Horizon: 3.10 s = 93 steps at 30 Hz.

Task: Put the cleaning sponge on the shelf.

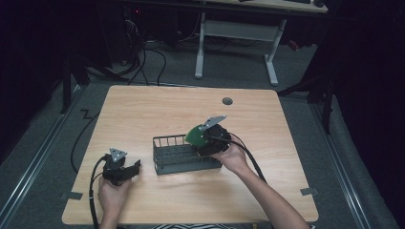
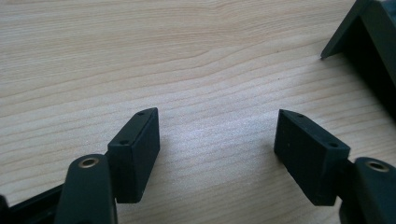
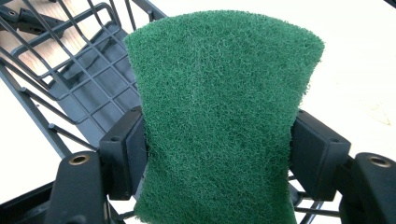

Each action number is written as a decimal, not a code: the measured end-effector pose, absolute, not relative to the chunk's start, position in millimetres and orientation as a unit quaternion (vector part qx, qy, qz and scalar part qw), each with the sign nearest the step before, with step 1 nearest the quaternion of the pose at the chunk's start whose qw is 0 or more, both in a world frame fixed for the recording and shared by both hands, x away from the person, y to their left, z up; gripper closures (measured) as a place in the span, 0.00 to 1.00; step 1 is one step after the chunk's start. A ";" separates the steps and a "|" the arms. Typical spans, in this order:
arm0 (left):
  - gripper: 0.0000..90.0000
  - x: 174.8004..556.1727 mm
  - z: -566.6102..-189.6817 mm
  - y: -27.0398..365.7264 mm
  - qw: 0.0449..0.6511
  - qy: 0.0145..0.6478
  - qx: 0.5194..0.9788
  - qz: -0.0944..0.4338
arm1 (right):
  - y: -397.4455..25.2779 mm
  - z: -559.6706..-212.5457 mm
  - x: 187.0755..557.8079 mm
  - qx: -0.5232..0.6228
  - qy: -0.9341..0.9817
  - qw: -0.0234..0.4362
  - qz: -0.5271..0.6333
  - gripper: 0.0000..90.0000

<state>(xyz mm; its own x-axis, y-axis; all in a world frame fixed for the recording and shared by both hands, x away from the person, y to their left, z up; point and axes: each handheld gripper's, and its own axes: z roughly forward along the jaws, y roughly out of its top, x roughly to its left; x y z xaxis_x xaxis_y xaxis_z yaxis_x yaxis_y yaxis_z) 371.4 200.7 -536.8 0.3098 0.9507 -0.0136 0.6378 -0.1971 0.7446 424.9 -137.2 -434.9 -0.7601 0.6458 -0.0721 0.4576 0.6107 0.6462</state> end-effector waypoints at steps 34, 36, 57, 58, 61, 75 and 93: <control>0.35 371.5 -536.8 200.8 0.334 0.537 0.738 0.234 | -151.7 -434.0 415.8 0.323 0.876 0.136 0.331 0.25; 0.35 371.5 -536.8 200.8 0.334 0.537 0.738 0.234 | -155.4 -432.7 414.8 0.323 0.874 0.138 0.336 0.26; 0.35 371.5 -536.8 200.8 0.334 0.537 0.738 0.234 | -201.3 -413.8 396.8 0.352 0.830 0.168 0.399 0.39; 0.35 371.5 -536.8 200.8 0.334 0.537 0.738 0.234 | -204.2 -413.6 396.7 0.356 0.827 0.164 0.404 0.39; 0.35 371.5 -536.8 200.8 0.334 0.537 0.738 0.234 | -212.6 -413.1 395.2 0.363 0.819 0.168 0.411 0.40; 0.35 371.5 -536.8 200.8 0.334 0.537 0.738 0.234 | -260.1 -403.3 382.1 0.404 0.788 0.192 0.423 0.41; 0.35 371.1 -536.8 200.6 0.334 0.539 0.737 0.234 | -332.1 -416.8 359.0 0.470 0.740 0.208 0.434 0.43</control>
